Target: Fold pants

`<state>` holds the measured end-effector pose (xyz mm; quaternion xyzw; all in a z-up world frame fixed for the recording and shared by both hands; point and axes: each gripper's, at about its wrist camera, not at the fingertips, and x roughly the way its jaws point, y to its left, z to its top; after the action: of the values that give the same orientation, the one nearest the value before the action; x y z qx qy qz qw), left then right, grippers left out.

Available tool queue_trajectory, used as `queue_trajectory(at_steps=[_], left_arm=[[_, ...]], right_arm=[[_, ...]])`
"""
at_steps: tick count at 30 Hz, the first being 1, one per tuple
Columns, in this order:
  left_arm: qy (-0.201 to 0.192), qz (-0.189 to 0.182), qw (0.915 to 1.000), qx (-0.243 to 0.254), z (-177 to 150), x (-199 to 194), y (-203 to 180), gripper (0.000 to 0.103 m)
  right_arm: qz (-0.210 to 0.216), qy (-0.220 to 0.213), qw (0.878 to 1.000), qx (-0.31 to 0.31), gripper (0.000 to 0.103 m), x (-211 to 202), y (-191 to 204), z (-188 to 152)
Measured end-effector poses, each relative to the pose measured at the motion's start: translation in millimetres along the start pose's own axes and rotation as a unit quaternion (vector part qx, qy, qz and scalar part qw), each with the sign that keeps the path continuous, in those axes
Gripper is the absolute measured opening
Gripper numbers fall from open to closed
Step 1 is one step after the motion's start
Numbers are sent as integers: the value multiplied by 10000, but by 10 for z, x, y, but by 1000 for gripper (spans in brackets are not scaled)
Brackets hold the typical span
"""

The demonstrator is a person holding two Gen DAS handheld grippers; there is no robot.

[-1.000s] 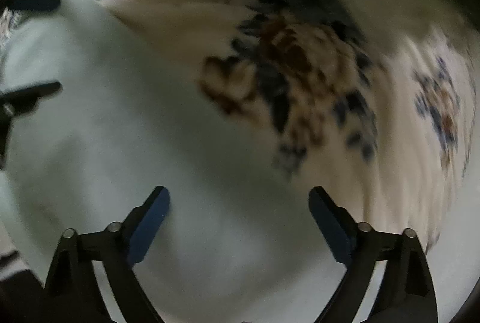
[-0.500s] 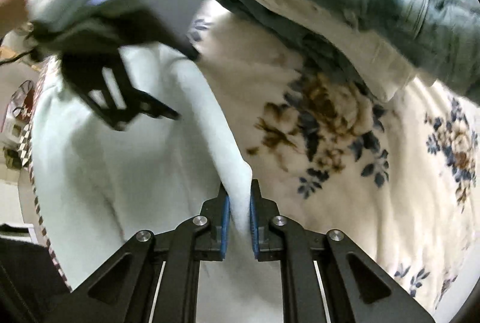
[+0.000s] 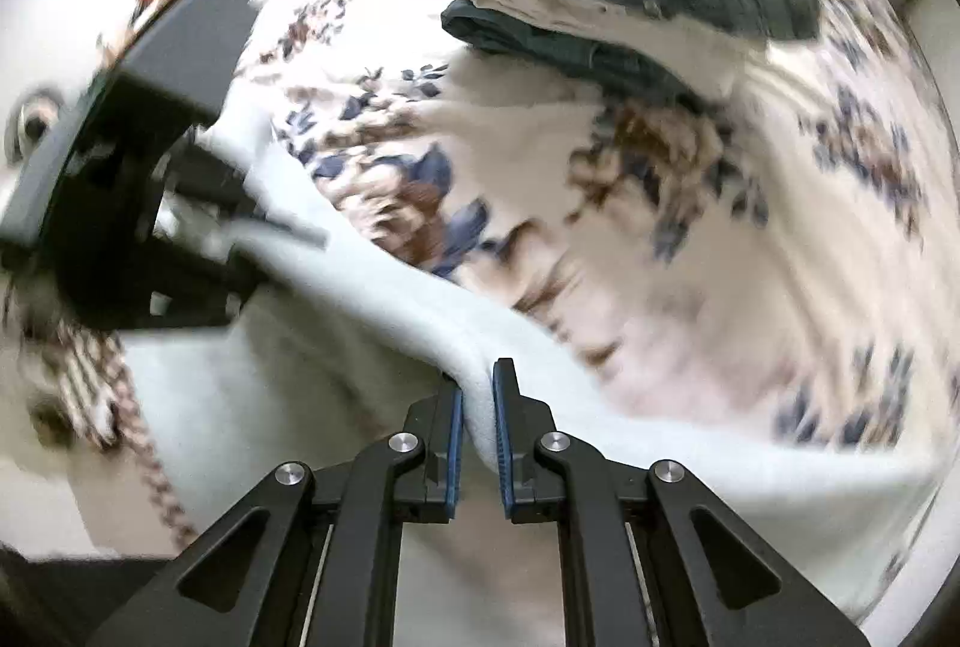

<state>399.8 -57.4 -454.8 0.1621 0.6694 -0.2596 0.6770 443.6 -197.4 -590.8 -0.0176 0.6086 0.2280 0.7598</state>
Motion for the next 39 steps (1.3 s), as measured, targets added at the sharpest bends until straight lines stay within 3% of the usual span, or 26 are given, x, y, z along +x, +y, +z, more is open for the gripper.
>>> queue_trajectory(at_steps=[4, 8, 12, 16, 19, 22, 24, 25, 26, 29, 34, 39], left_arm=[[59, -133, 9936, -1116, -509, -22, -182, 12], [110, -81, 9899, -1409, -859, -59, -355, 12], [452, -51, 9874, -1513, -1213, 173, -474, 12], [916, -46, 9816, -1674, -1376, 623, -472, 16], [1001, -83, 9742, -2020, -1406, 697, -441, 16], [900, 1, 9706, -2231, -1411, 585, -452, 18], [773, 58, 9696, -2321, -1414, 491, -468, 20], [739, 114, 9688, -2361, -1419, 450, -475, 21], [688, 181, 9683, -2393, -1426, 399, -483, 21], [565, 194, 9667, -2490, -1479, 253, -485, 23], [216, -98, 9629, -2686, -1501, -77, -470, 25], [-343, -733, 9480, -3078, -1384, -260, -424, 44]], right_arm=[[120, 183, 9978, 622, 11, -58, 323, -435], [309, 497, 9909, 1214, 11, 28, 507, -854], [346, 825, 9826, 1628, 11, 169, 663, -1199], [186, 1351, 9712, 1954, 12, 503, 690, -1441], [201, 1731, 9590, 2234, 17, 721, 684, -1542], [138, 1787, 9591, 2189, 31, 701, 747, -1547], [88, 1792, 9618, 2069, 59, 633, 825, -1529], [98, 1799, 9636, 1977, 87, 591, 869, -1519], [130, 1789, 9650, 1915, 92, 550, 899, -1509], [62, 1785, 9668, 1827, 92, 381, 997, -1429], [74, 1688, 9688, 1816, 92, 63, 1041, -1200], [411, 1524, 9596, 2330, 92, -240, 790, -1131]])
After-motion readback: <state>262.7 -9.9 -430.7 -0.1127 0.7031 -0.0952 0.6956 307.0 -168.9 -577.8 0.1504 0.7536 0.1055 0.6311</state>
